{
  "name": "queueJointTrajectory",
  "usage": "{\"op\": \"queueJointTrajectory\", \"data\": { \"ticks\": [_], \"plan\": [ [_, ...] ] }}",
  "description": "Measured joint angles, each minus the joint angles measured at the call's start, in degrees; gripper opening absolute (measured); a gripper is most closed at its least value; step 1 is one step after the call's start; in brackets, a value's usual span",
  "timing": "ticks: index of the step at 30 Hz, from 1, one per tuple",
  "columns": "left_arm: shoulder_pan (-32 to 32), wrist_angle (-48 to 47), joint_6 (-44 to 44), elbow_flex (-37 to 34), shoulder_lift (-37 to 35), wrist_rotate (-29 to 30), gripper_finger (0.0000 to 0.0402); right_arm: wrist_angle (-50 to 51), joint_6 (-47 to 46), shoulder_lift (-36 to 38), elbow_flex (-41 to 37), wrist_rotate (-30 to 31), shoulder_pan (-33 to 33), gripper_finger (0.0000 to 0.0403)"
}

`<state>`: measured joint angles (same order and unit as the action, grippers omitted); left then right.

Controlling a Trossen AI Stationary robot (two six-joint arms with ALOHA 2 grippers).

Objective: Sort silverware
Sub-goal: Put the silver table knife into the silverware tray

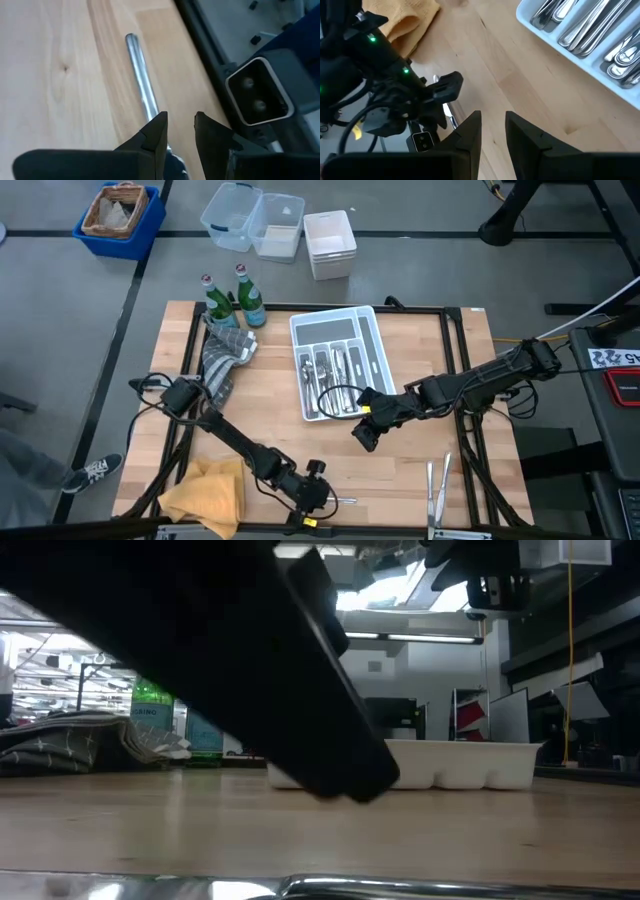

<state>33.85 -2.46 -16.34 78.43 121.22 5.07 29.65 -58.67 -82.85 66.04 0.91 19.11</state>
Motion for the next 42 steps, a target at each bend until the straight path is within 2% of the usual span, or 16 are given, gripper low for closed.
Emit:
{"op": "queueJointTrajectory", "data": {
  "ticks": [7, 15, 30, 42],
  "plan": [
    [-0.13, -0.07, -0.36, 0.0, 0.29, 2.94, 0.0086, 0.02, 0.02, 0.0, 0.0, -0.46, 0.0, 0.009],
    [0.14, -2.15, -2.96, -0.02, 0.29, 3.07, 0.0086, -0.39, 0.01, 0.0, 0.0, -0.46, 0.0, 0.009],
    [0.68, -3.09, -4.28, -0.07, 1.25, 3.78, 0.0086, -12.79, 2.09, 0.88, 0.02, -0.46, 0.0, 0.009],
    [0.09, -9.55, -10.47, 0.37, 2.15, 4.5, 0.0082, -13.2, 9.91, 3.26, 4.52, -0.45, 0.04, 0.009]
  ]
}}
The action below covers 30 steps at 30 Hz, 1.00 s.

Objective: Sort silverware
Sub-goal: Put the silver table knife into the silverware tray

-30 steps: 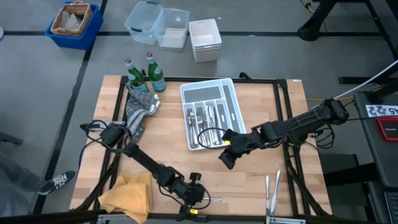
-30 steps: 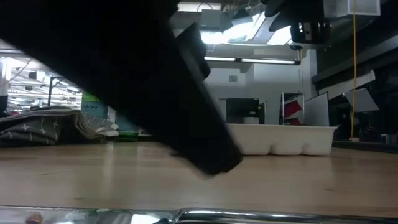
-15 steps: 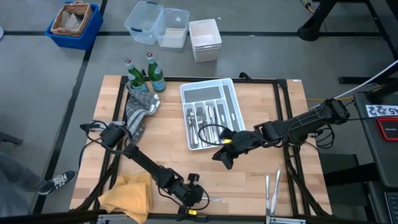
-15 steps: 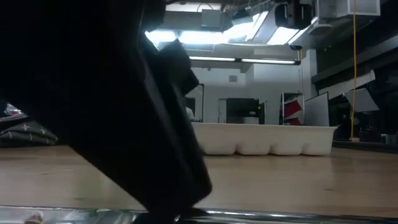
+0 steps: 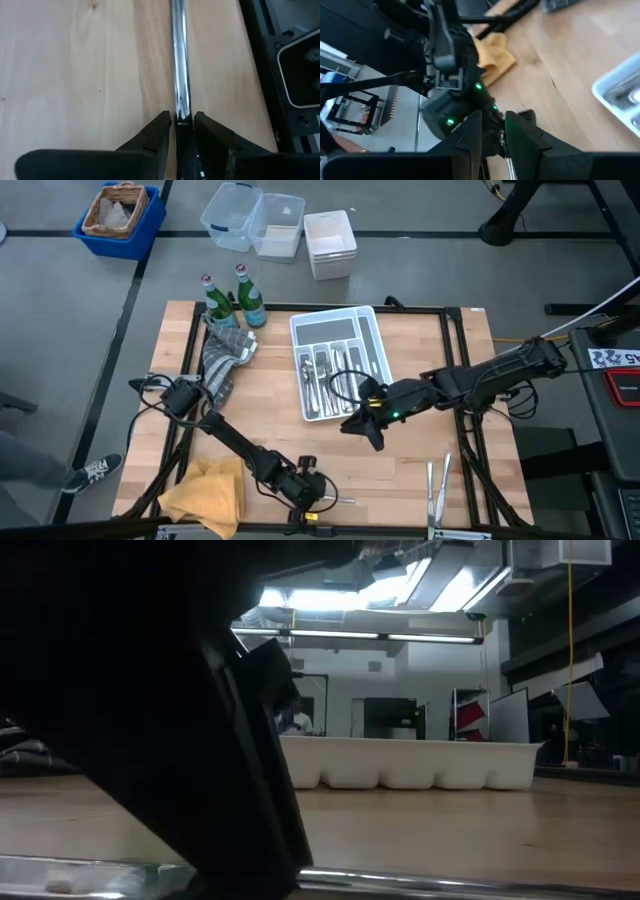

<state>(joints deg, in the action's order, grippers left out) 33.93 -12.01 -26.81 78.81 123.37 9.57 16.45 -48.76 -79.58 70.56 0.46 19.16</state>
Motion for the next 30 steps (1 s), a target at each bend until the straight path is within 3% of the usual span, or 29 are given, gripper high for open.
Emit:
{"op": "queueJointTrajectory", "data": {
  "ticks": [10, 17, 22, 27, 30],
  "plan": [
    [-2.8, -5.68, -4.04, -0.13, -1.4, -2.37, 0.0037, 4.95, 7.25, 6.22, 1.14, -0.1, -0.17, 0.009],
    [-6.65, -15.16, -5.44, -0.37, -4.04, -3.96, 0.0042, 13.41, 11.7, 16.06, 1.14, 9.6, -0.04, 0.009],
    [-10.19, -19.9, -6.36, -0.44, -4.9, -5.96, 0.0045, 21.81, 14.68, 23.32, 0.01, 19.77, -0.02, 0.009],
    [-13.08, -20.48, -6.4, -0.39, -4.94, -10.55, 0.0046, 32.88, 5.68, 29.17, -7.08, 29.96, -0.02, 0.009],
    [-14.55, -20.64, -6.43, -0.42, -4.92, -13.04, 0.0046, 33.25, -0.01, 32.82, -13.99, 31.35, -0.02, 0.009]
  ]
}}
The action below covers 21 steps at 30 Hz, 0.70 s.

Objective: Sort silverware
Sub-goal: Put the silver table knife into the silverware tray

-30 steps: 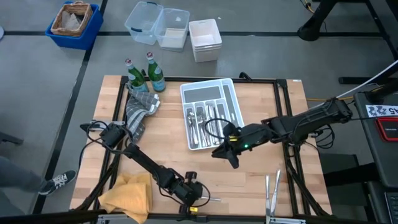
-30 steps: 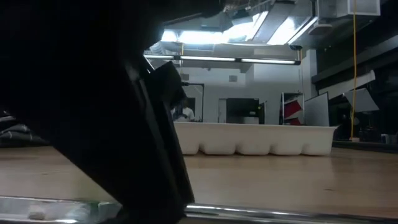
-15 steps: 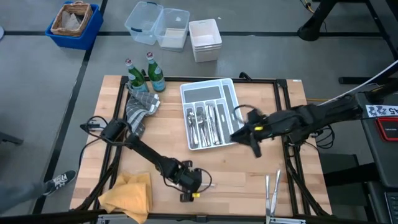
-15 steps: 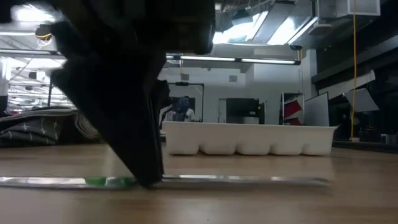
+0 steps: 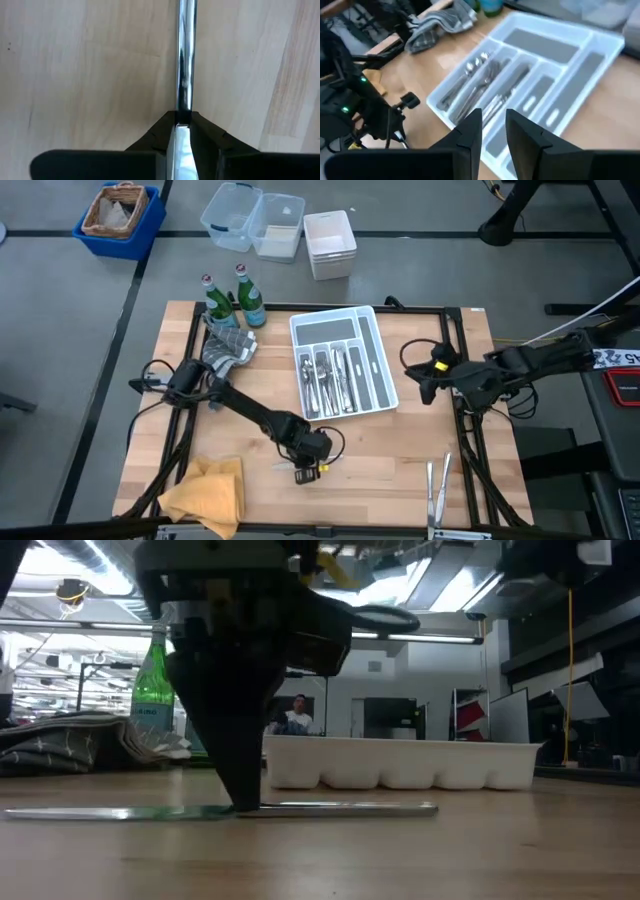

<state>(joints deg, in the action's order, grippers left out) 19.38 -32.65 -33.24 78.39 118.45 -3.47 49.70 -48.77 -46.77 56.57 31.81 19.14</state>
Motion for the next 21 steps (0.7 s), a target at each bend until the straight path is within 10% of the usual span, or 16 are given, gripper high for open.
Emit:
{"op": "queueJointTrajectory", "data": {
  "ticks": [21],
  "plan": [
    [-4.56, -5.97, -3.87, 0.13, -0.1, -5.54, 0.0047, -36.74, -5.84, 1.89, -25.22, -10.92, 0.0, 0.009]
  ]
}}
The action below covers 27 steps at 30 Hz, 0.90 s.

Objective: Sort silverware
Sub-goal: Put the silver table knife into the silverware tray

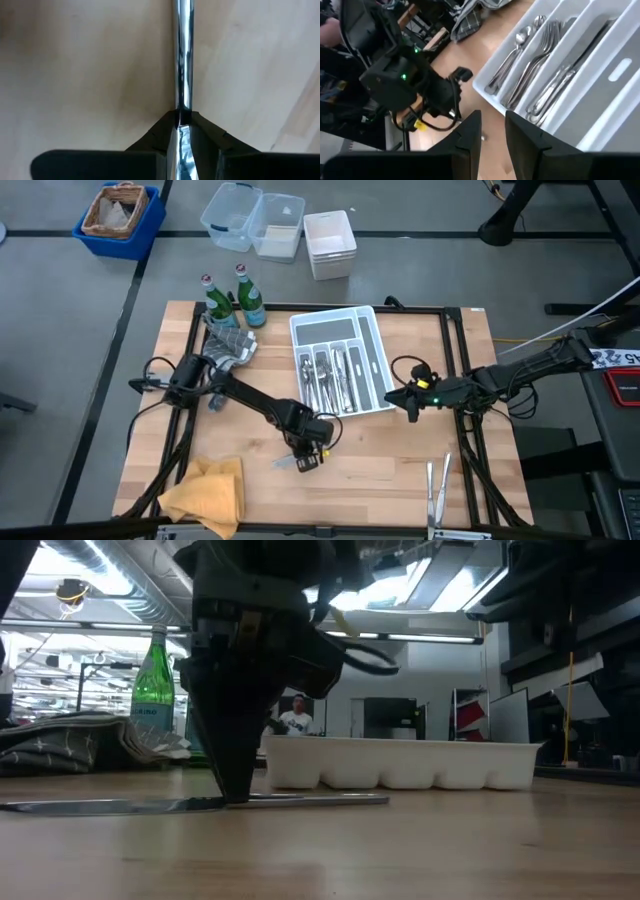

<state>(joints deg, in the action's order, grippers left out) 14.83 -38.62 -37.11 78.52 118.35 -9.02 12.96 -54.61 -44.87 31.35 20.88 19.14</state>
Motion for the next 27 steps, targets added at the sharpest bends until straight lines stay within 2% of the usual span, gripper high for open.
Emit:
{"op": "queueJointTrajectory", "data": {
  "ticks": [7, 12, 17, 27],
  "plan": [
    [-1.59, -5.66, -0.62, -0.09, -0.79, 0.31, 0.0047, 0.15, 0.02, -0.01, -0.02, 0.0, 0.0, 0.009],
    [-1.13, -4.86, -3.8, -0.18, -0.92, 0.46, 0.0047, 0.15, 0.68, -0.01, -0.02, 0.0, 0.0, 0.009],
    [0.75, -2.95, -3.38, -0.24, -0.97, 1.89, 0.0047, 0.15, 0.9, 0.01, -0.02, 0.01, 0.0, 0.009],
    [5.11, -2.56, -2.96, -0.2, -0.99, 10.93, 0.0047, 0.17, 0.96, -0.01, -0.02, 0.02, 0.0, 0.009]
  ]
}}
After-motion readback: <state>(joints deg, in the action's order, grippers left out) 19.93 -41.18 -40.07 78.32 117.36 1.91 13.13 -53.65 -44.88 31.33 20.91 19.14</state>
